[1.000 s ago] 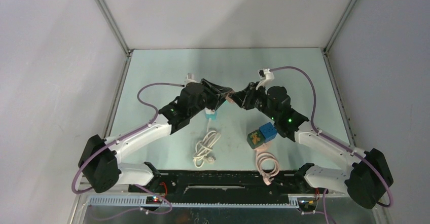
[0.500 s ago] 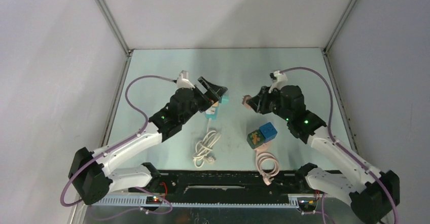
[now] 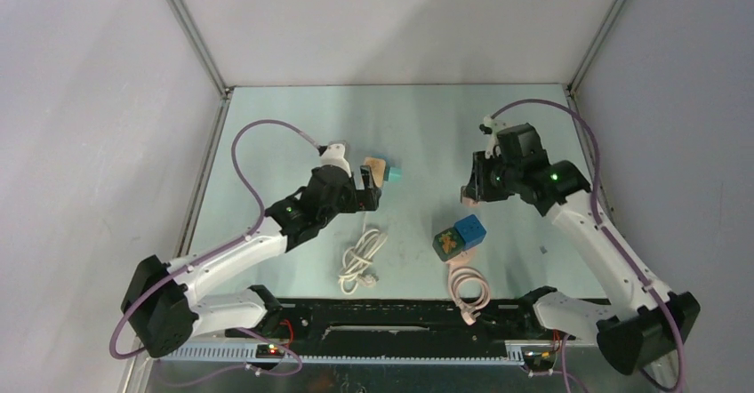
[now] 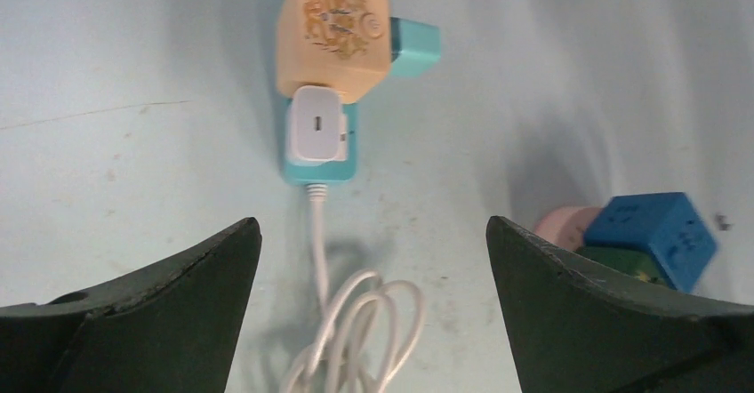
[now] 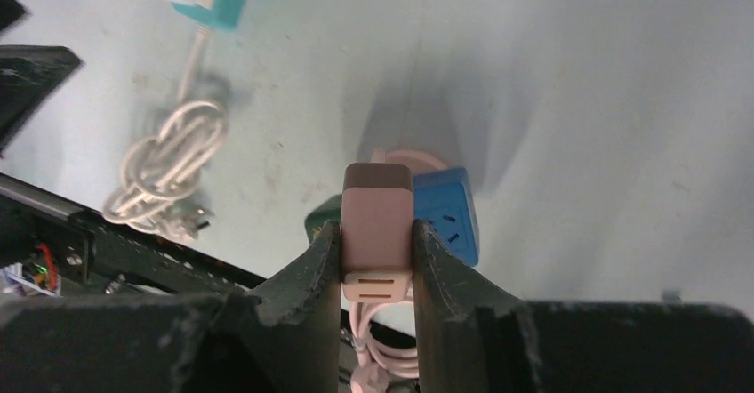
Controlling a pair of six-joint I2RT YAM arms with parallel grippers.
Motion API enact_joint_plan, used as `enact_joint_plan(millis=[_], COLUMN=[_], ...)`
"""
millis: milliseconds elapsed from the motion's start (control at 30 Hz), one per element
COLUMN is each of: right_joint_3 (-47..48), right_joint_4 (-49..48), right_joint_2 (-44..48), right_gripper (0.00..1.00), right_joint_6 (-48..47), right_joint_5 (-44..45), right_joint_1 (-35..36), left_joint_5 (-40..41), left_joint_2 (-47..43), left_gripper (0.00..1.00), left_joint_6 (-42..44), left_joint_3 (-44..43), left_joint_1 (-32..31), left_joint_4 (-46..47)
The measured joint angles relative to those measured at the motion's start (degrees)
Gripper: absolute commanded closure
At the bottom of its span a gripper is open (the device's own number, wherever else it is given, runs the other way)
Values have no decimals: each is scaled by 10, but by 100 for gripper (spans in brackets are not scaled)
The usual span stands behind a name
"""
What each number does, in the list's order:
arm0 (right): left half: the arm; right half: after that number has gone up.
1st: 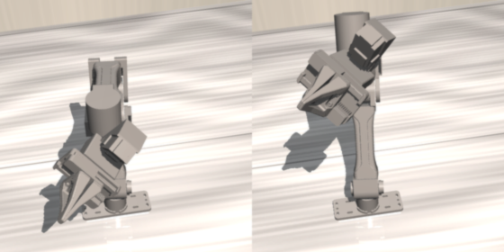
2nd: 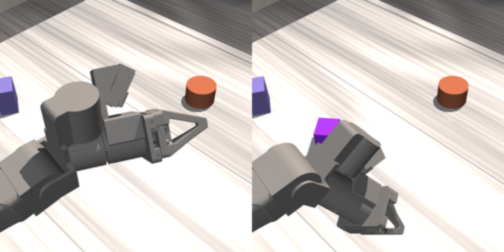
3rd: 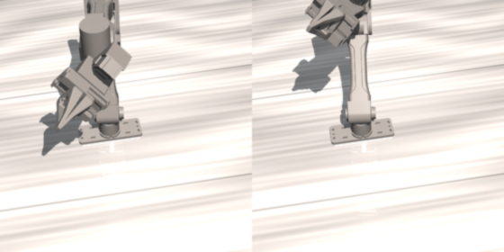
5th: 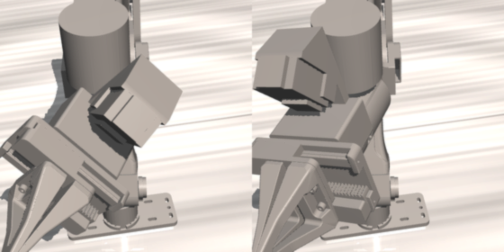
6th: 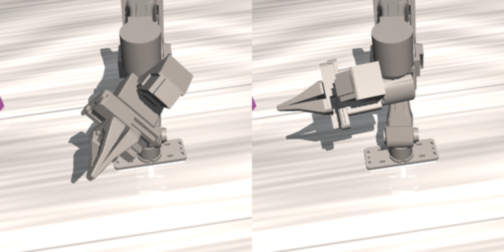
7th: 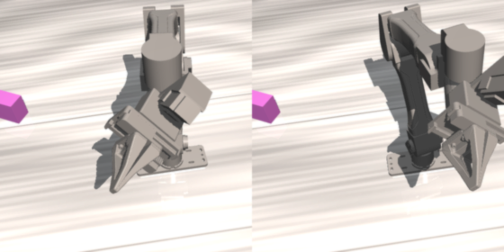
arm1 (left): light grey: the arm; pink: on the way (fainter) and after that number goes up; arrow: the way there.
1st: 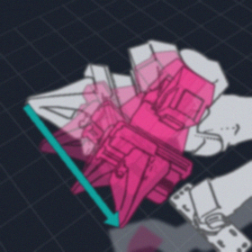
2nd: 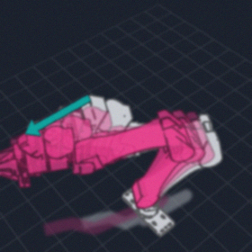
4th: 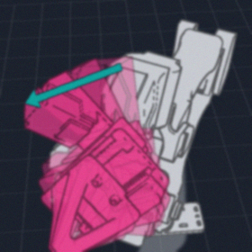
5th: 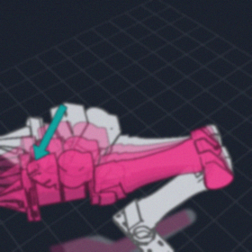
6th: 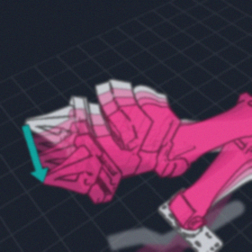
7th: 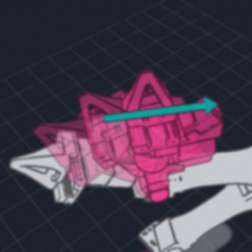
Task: Insert the plug
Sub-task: Insert the plug into the socket.
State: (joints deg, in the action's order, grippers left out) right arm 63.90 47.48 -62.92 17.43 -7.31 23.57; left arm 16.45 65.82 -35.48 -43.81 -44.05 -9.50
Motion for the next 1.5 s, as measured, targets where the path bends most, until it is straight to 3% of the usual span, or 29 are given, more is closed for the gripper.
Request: enact_joint_plan(millis=[300, 733, 1500], right_joint_3=[78, 148, 163], right_joint_4=[145, 249, 278], right_joint_2=[-110, -206, -303], right_gripper=[100, 100, 100], right_joint_6=[-10, -46, -151], right_joint_5=[31, 39, 47], right_joint_1=[31, 51, 51], left_joint_5=[28, -60, -67], left_joint_2=[-22, 0, 6], left_gripper=[0, 0, 0], left_joint_6=[68, 95, 85], left_joint_3=[21, 63, 97], left_joint_1=[0, 0, -1], left_joint_4=[-37, 11, 43])
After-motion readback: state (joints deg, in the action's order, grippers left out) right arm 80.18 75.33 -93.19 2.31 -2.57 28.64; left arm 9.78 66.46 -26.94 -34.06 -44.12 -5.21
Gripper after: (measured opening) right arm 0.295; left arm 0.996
